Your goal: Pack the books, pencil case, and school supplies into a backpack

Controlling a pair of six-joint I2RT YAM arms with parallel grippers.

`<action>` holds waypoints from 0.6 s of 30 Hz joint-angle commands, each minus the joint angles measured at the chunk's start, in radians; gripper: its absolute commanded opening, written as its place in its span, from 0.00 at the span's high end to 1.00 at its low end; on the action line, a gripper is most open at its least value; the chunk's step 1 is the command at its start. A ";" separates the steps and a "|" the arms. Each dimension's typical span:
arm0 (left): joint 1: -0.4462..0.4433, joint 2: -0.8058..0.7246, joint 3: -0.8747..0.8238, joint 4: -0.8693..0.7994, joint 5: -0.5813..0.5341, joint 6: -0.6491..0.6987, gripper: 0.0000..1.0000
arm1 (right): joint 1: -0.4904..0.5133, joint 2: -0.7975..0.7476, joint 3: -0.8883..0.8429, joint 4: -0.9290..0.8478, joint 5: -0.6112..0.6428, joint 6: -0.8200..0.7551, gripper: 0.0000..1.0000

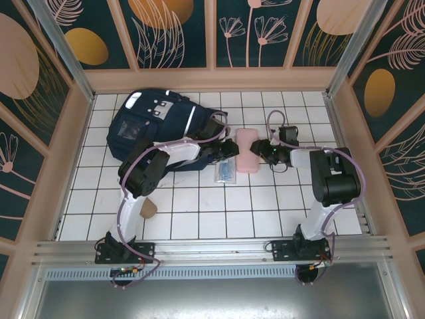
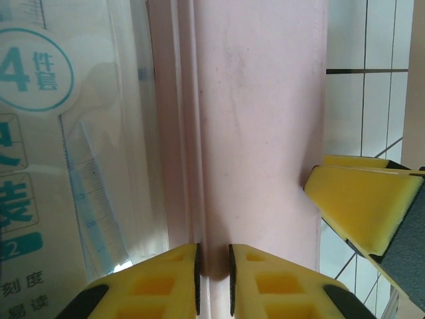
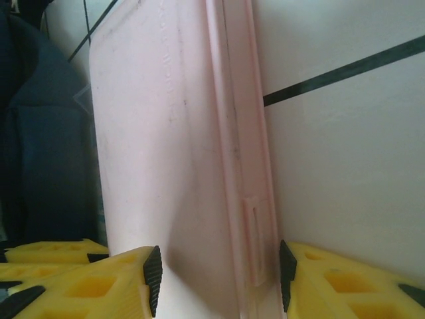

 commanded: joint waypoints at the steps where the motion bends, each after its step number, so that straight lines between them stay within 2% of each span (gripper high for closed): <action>1: -0.012 0.030 -0.017 0.037 0.039 -0.013 0.82 | 0.034 -0.028 -0.001 0.142 -0.269 0.059 0.49; 4: -0.011 0.016 -0.023 0.039 0.038 -0.012 0.82 | 0.034 -0.057 -0.009 0.202 -0.321 0.101 0.50; 7: -0.010 -0.003 -0.032 0.040 0.034 -0.008 0.82 | 0.035 -0.081 -0.008 0.199 -0.324 0.112 0.50; 12: -0.011 -0.015 -0.038 0.039 0.029 -0.004 0.81 | 0.038 -0.068 0.021 0.040 -0.231 0.012 0.49; 18: -0.010 -0.027 -0.047 0.036 0.022 0.000 0.81 | 0.043 -0.046 0.009 -0.036 -0.135 -0.032 0.48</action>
